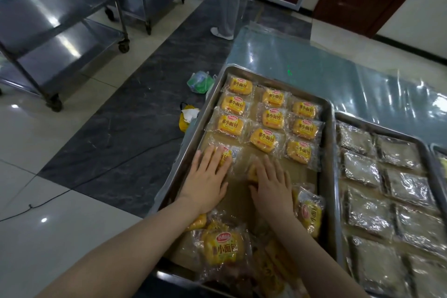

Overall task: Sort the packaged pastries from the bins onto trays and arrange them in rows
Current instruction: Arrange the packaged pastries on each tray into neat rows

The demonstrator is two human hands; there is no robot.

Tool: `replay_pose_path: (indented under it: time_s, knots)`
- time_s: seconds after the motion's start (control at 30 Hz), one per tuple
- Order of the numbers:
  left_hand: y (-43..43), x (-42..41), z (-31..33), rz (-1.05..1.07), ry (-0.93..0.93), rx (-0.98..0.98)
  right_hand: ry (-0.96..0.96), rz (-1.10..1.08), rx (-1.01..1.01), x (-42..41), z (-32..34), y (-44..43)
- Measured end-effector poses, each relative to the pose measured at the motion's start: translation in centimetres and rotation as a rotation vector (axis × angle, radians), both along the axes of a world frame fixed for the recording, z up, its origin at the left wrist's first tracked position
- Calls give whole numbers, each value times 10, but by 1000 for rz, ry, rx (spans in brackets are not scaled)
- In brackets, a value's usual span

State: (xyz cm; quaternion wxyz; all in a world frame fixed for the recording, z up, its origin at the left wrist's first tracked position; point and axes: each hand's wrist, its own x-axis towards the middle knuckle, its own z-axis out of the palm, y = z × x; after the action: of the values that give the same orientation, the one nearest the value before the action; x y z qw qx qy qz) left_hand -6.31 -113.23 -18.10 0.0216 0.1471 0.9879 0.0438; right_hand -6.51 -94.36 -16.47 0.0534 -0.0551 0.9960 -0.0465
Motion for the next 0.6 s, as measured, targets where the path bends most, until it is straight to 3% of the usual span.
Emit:
replay_pose_path:
  time_s: [0.13,0.6]
  knots:
    - [2,1,1,-60,38,-15,-76,-17,-3,-2,-15,-7]
    - [5,-23,-1,13,-162,5,-54,80,38,-18,-15,-2]
